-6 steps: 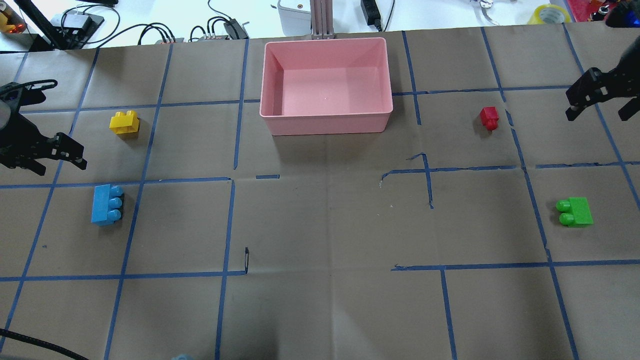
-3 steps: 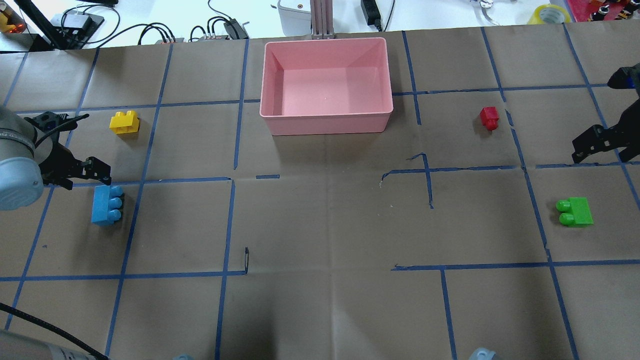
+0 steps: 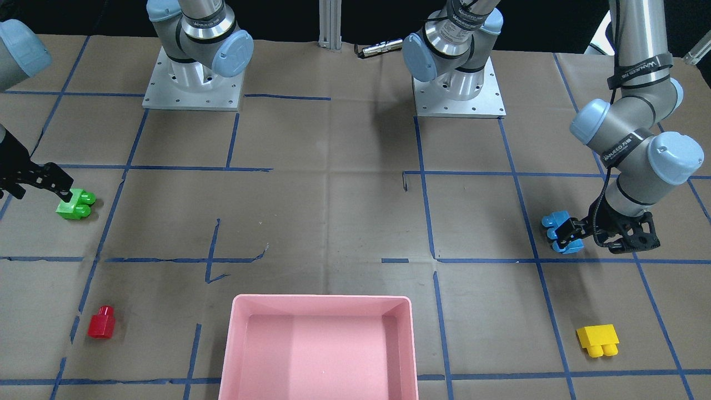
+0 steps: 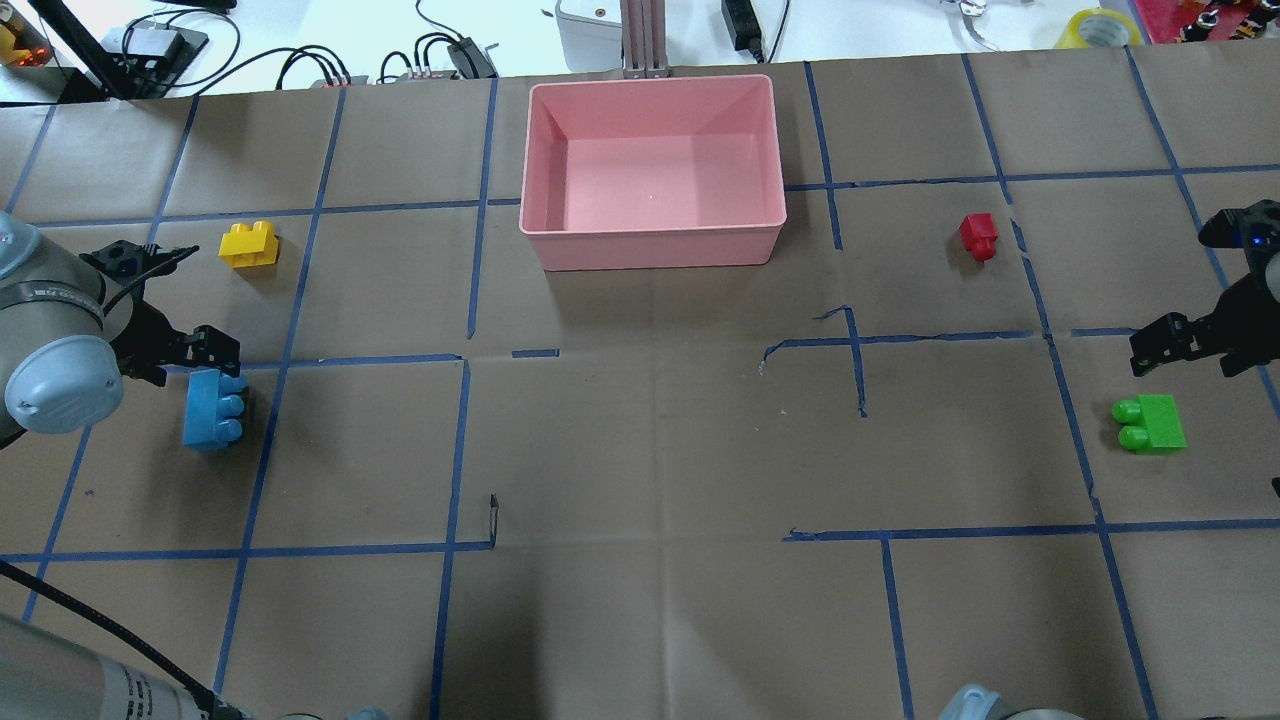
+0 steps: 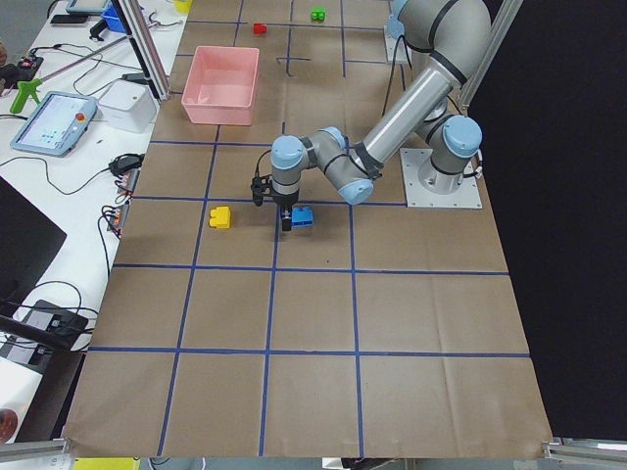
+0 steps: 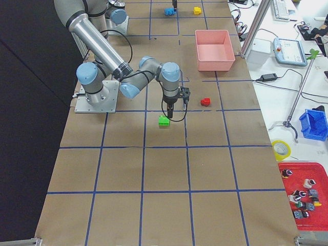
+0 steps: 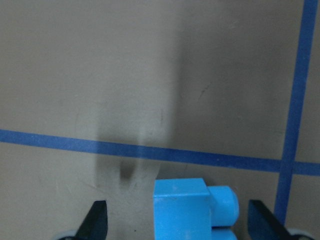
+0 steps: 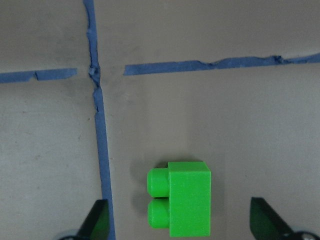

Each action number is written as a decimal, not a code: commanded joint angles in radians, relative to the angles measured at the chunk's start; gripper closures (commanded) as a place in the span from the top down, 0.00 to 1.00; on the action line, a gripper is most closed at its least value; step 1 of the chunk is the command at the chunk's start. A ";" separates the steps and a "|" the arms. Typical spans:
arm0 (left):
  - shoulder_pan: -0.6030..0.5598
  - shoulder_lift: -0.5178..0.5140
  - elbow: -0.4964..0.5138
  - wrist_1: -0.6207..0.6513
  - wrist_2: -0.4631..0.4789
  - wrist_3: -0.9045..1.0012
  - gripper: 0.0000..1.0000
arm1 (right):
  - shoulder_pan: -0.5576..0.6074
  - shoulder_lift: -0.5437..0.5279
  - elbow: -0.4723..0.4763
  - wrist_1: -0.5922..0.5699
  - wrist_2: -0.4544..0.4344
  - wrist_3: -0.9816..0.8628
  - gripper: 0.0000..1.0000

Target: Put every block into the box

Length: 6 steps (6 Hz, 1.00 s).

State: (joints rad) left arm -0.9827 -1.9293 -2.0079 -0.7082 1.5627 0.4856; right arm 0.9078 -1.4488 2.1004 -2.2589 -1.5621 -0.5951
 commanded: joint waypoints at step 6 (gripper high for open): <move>0.002 -0.017 -0.015 -0.017 0.004 0.001 0.59 | -0.055 0.102 0.092 -0.165 0.048 -0.084 0.99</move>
State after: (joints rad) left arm -0.9807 -1.9478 -2.0229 -0.7203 1.5674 0.4873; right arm 0.8534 -1.3492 2.1880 -2.4191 -1.5142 -0.6767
